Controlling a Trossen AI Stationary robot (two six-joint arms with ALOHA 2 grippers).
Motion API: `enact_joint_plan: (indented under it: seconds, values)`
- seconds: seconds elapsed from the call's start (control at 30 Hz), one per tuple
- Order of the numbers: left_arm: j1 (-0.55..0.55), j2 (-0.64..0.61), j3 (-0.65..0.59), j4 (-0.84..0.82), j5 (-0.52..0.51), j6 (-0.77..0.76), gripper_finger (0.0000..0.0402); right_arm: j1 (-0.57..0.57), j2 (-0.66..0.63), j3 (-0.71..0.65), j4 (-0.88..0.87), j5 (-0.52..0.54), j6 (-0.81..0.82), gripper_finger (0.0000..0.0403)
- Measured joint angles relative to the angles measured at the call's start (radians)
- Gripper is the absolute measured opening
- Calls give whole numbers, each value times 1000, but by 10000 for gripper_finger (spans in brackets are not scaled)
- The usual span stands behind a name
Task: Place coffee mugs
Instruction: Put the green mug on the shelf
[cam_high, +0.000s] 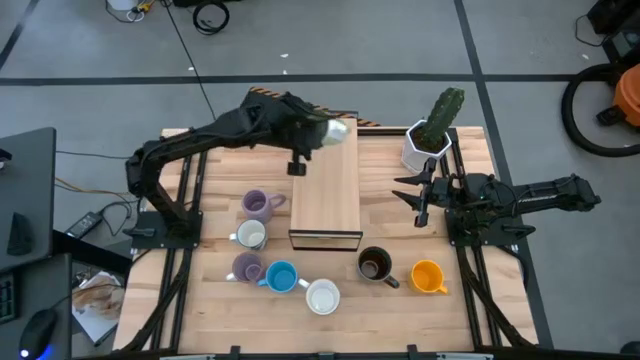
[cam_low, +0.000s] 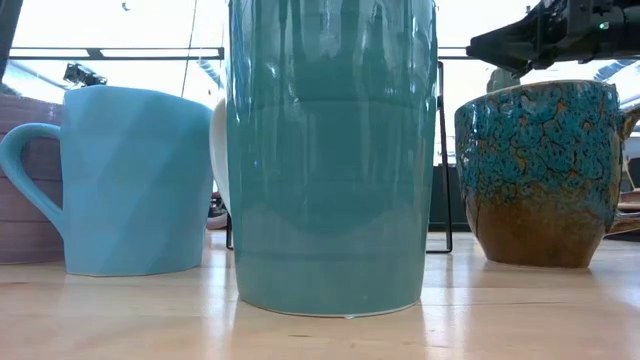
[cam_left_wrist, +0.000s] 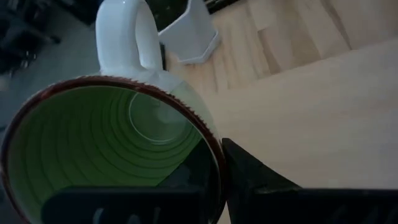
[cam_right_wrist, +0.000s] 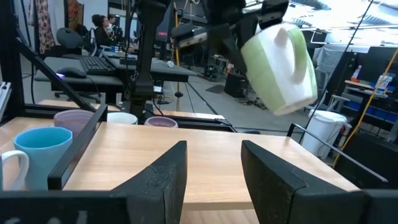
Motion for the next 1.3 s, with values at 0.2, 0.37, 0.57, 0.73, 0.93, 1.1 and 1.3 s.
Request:
enact_joint_plan:
  seconds: [0.2, 0.37, 0.57, 0.73, 0.93, 1.1, 1.3]
  values:
    - [-24, 115, 128, -37, -7, 43, 27, 0, 0, 0, 9, 6, -6, 158]
    - [-7, 272, 398, -202, -2, 13, 27, 0, 0, 0, 18, 7, -10, 158]
    - [47, 411, 625, -423, 14, -39, 27, 0, 0, 0, -1, 11, -11, 158]
    - [82, 422, 600, -429, 43, -84, 27, 0, 0, 0, -2, 14, -17, 158]
    - [77, 428, 600, -391, 73, -104, 27, 0, 0, 0, -2, 16, -17, 158]
    - [72, 428, 600, -426, 131, -155, 27, 0, 0, 0, -2, 14, -14, 158]
    - [73, 439, 600, -512, 123, -185, 27, 0, 0, 0, -2, 14, -11, 158]
